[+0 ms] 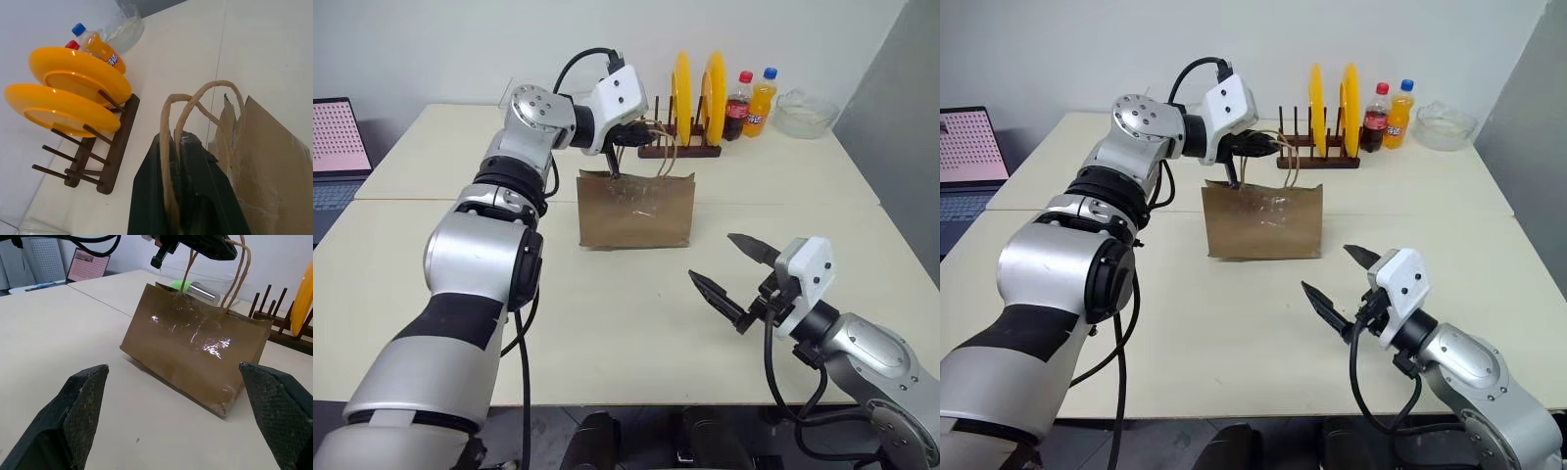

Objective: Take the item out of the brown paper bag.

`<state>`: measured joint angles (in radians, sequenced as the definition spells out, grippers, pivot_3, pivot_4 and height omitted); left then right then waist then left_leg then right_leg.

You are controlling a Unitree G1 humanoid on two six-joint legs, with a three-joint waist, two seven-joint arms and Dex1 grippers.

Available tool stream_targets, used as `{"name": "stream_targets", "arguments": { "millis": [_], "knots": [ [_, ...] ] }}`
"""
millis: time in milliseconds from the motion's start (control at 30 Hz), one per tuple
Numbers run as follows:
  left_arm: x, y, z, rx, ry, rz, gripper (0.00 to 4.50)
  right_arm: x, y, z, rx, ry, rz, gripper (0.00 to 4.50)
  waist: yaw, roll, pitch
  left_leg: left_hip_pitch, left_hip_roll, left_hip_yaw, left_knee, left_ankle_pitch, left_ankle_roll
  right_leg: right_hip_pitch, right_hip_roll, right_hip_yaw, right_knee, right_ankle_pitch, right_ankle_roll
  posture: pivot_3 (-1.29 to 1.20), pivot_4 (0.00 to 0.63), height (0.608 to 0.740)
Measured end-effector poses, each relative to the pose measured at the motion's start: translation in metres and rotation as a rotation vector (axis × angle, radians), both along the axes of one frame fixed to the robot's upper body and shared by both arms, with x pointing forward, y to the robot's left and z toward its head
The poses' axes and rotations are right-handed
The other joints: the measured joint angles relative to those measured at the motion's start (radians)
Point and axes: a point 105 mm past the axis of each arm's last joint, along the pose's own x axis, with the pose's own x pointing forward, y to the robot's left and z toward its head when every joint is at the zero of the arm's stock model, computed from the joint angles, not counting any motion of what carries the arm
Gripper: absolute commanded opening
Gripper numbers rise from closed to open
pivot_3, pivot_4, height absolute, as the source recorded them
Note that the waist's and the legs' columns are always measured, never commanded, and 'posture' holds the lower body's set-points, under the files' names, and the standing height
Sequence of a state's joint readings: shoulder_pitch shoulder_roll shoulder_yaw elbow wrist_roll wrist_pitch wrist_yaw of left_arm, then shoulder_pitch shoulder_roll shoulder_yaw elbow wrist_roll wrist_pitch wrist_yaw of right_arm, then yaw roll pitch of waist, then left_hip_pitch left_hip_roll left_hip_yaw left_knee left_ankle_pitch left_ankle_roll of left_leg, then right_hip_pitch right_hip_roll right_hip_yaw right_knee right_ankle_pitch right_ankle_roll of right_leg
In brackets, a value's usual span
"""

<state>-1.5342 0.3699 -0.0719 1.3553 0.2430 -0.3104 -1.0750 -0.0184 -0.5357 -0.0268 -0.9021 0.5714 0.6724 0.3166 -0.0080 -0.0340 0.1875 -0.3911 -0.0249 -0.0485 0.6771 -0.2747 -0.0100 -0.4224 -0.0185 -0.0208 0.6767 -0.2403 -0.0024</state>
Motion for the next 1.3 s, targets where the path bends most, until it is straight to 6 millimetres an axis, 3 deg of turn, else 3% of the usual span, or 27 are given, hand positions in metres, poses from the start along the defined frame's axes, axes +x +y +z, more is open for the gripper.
{"name": "stream_targets", "arguments": {
  "millis": [100,400,833,967,1100,1200,1300],
  "knots": [
    [0.001,0.004,-0.001,0.002,0.001,0.012,0.92,0.0,0.002,0.0,0.002,0.0,0.008,4.5,0.0,0.0,0.0,0.0,0.0,0.0,0.0,0.0,0.0,0.0,0.0,0.0,0.0,0.0,0.0,0.0,0.15,0.74],
    [-0.002,0.023,-0.011,0.016,0.058,0.007,3.76,0.001,0.004,0.006,0.002,-0.024,0.021,4.5,-0.001,0.0,0.0,0.001,0.0,0.001,0.0,0.0,0.0,0.0,0.0,0.0,0.001,0.0,0.0,0.0,0.15,0.74],
    [-0.016,0.097,-0.022,-0.245,0.193,0.062,3.76,0.009,0.007,0.01,-0.016,-0.081,0.064,4.5,-0.019,0.0,0.0,0.002,0.001,0.0,0.0,0.0,0.0,0.0,0.0,0.001,0.003,0.0,0.0,0.0,0.15,0.74],
    [-0.028,0.12,-0.024,-0.342,0.148,0.073,3.76,0.025,0.009,0.016,-0.045,-0.106,0.069,4.5,-0.024,0.0,0.0,0.005,0.001,0.001,0.0,0.0,0.0,0.001,0.0,0.003,0.004,0.0,-0.001,0.0,0.15,0.74],
    [-0.066,0.135,-0.052,-0.418,0.125,0.143,3.76,0.052,0.013,0.029,-0.051,-0.14,0.081,4.5,-0.031,0.001,0.0,0.008,0.001,0.001,-0.001,0.0,0.0,0.001,0.0,0.007,0.004,0.003,-0.006,0.0,0.15,0.74],
    [-0.1,0.127,-0.074,-0.501,0.177,0.205,3.76,0.073,0.013,0.035,-0.071,-0.148,0.086,4.5,-0.021,0.0,0.0,0.007,0.001,0.001,-0.001,0.0,-0.001,0.001,0.0,0.007,0.003,0.003,-0.006,0.0,0.15,0.74],
    [-0.13,0.11,-0.069,-0.582,0.174,0.223,3.76,0.094,0.012,0.047,-0.079,-0.165,0.085,4.5,-0.007,0.0,0.0,0.007,0.0,0.001,0.0,0.0,-0.001,0.002,-0.001,0.007,0.002,0.003,-0.006,0.0,0.15,0.74]
  ]
}}
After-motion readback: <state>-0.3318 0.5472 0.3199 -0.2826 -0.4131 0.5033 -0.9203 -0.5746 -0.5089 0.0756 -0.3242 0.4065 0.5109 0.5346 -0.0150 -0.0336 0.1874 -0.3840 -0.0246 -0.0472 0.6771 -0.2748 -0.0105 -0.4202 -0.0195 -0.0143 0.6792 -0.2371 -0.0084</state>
